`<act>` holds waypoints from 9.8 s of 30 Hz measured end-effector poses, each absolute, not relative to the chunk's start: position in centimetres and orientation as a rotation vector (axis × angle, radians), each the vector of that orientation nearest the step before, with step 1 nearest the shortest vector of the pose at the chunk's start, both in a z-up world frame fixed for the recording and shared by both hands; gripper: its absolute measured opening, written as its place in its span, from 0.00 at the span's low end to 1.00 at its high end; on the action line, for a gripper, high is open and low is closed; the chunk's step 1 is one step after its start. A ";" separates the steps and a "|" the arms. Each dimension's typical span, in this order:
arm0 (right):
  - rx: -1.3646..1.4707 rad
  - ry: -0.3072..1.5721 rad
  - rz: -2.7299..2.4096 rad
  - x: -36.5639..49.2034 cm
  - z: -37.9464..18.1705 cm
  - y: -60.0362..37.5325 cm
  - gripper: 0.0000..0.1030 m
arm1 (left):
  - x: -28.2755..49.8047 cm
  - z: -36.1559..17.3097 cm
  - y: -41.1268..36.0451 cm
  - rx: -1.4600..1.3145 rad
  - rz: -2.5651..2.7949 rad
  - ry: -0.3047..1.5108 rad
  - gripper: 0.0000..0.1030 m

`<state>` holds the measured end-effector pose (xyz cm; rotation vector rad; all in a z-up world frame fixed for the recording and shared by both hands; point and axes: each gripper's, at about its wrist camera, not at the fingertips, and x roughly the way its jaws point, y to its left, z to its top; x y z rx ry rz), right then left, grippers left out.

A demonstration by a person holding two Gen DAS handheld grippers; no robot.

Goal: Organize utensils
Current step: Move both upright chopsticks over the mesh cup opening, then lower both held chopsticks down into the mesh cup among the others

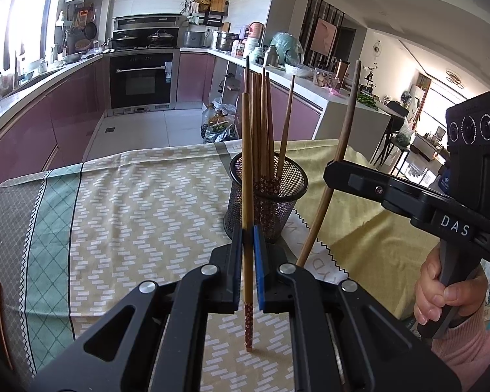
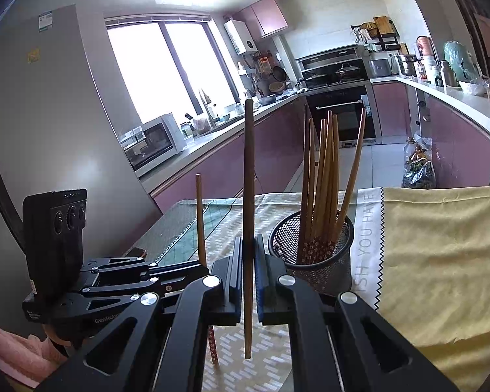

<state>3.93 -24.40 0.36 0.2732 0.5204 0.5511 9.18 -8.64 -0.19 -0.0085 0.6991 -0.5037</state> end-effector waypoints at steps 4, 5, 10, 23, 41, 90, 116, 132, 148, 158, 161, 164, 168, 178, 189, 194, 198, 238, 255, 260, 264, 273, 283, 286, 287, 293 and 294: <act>0.271 0.516 0.547 3.9 0.6 -24.5 0.05 | 9.2 0.0 -8.8 -0.005 -0.504 0.694 0.07; 0.270 0.515 0.545 3.9 0.7 -24.5 0.05 | 9.2 0.0 -8.8 -0.005 -0.504 0.693 0.07; 0.268 0.509 0.541 3.8 0.8 -24.7 0.05 | 9.3 0.3 -8.8 -0.002 -0.504 0.686 0.07; 0.265 0.502 0.536 3.9 1.0 -24.8 0.05 | 9.4 1.1 -9.1 0.007 -0.509 0.668 0.07; 0.263 0.483 0.532 4.4 1.4 -25.1 0.05 | 9.3 2.6 -9.5 0.018 -0.523 0.639 0.07; 0.235 0.425 0.538 5.0 3.5 -25.4 0.05 | 9.4 5.8 -10.9 0.042 -0.536 0.564 0.07; 0.234 0.391 0.536 5.5 4.9 -26.3 0.05 | 10.1 7.9 -11.7 0.049 -0.542 0.527 0.07; 0.221 0.369 0.535 5.8 5.6 -26.4 0.05 | 10.0 9.2 -12.0 0.047 -0.541 0.487 0.07; 0.218 0.363 0.532 5.8 5.8 -26.4 0.05 | 9.6 10.3 -12.7 0.059 -0.541 0.458 0.07; 0.217 0.355 0.522 6.1 6.3 -26.3 0.05 | 9.9 10.9 -13.1 0.059 -0.538 0.450 0.07; 0.219 0.351 0.519 6.2 6.5 -26.3 0.05 | 10.1 11.1 -13.1 0.056 -0.538 0.447 0.07; 0.218 0.347 0.518 6.2 6.6 -26.2 0.05 | 10.1 11.1 -13.0 0.055 -0.536 0.444 0.07; 0.219 0.345 0.516 6.2 6.6 -26.3 0.05 | 10.3 11.1 -12.9 0.049 -0.534 0.443 0.07; 0.219 0.344 0.514 6.3 6.7 -26.4 0.05 | 10.6 11.6 -13.2 0.050 -0.532 0.437 0.07; 0.229 0.344 0.500 6.4 7.0 -26.9 0.05 | 10.7 11.6 -13.2 0.049 -0.529 0.439 0.07; 0.231 0.341 0.493 6.3 7.2 -26.7 0.05 | 11.0 11.6 -13.2 0.048 -0.530 0.444 0.07; 0.233 0.342 0.489 6.4 7.3 -26.5 0.05 | 11.2 11.3 -13.0 0.045 -0.530 0.451 0.07; 0.249 0.385 0.467 8.7 5.9 -26.3 0.05 | 12.2 10.7 -13.8 0.049 -0.525 0.487 0.07; 0.252 0.410 0.466 9.0 5.8 -26.0 0.05 | 12.5 10.4 -14.1 0.056 -0.522 0.512 0.07; 0.254 0.415 0.466 9.1 5.8 -25.9 0.05 | 12.7 10.5 -14.1 0.058 -0.521 0.517 0.07; 0.255 0.418 0.467 9.2 5.7 -26.1 0.05 | 12.8 10.4 -14.0 0.059 -0.521 0.521 0.07; 0.259 0.426 0.466 9.4 5.4 -26.1 0.05 | 13.4 10.0 -14.1 0.061 -0.518 0.535 0.07; 0.261 0.443 0.466 9.9 4.5 -25.9 0.05 | 13.8 9.1 -14.3 0.084 -0.516 0.543 0.07; 0.261 0.453 0.466 10.1 4.2 -25.7 0.05 | 14.0 8.6 -14.4 0.099 -0.521 0.554 0.07; 0.262 0.457 0.467 10.2 4.1 -25.7 0.05 | 14.1 8.4 -14.4 0.102 -0.524 0.559 0.07; 0.261 0.477 0.466 10.6 3.2 -25.5 0.05 | 14.9 7.2 -14.7 0.122 -0.526 0.588 0.07; 0.260 0.481 0.466 10.7 3.1 -25.4 0.05 | 15.0 7.0 -14.7 0.123 -0.525 0.593 0.07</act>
